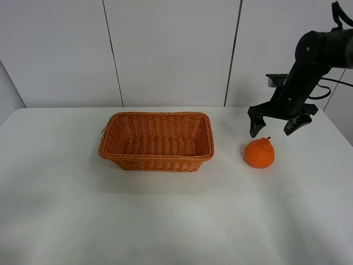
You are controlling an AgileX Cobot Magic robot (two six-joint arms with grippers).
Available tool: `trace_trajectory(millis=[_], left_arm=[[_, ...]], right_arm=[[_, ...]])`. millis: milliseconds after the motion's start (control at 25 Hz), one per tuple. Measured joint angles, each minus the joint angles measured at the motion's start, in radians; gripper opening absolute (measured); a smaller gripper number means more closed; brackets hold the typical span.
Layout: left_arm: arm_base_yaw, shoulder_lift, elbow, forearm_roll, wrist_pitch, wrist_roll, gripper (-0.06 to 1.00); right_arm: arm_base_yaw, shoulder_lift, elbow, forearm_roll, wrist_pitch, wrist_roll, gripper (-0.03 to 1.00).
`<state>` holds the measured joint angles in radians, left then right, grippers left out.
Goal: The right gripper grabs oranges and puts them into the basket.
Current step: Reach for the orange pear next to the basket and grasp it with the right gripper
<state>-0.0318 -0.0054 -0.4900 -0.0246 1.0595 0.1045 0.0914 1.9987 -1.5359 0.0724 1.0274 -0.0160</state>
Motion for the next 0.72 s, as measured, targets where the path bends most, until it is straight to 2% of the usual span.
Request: trace_trajectory(millis=[160, 560, 640, 720], left_arm=[[0.000, 0.000, 0.000, 0.000, 0.000, 0.000, 0.88], [0.000, 0.000, 0.000, 0.000, 0.000, 0.000, 0.88], [0.000, 0.000, 0.000, 0.000, 0.000, 0.000, 0.88], [0.000, 0.000, 0.000, 0.000, 0.000, 0.000, 0.88]], right_arm=[[0.000, 0.059, 0.000, 0.000, -0.050, 0.000, 0.69], [0.000, 0.201, 0.000, 0.002, -0.075, 0.000, 0.69], [0.000, 0.204, 0.000, 0.002, -0.081, 0.000, 0.64], [0.000, 0.204, 0.000, 0.002, -0.084, 0.000, 0.52]])
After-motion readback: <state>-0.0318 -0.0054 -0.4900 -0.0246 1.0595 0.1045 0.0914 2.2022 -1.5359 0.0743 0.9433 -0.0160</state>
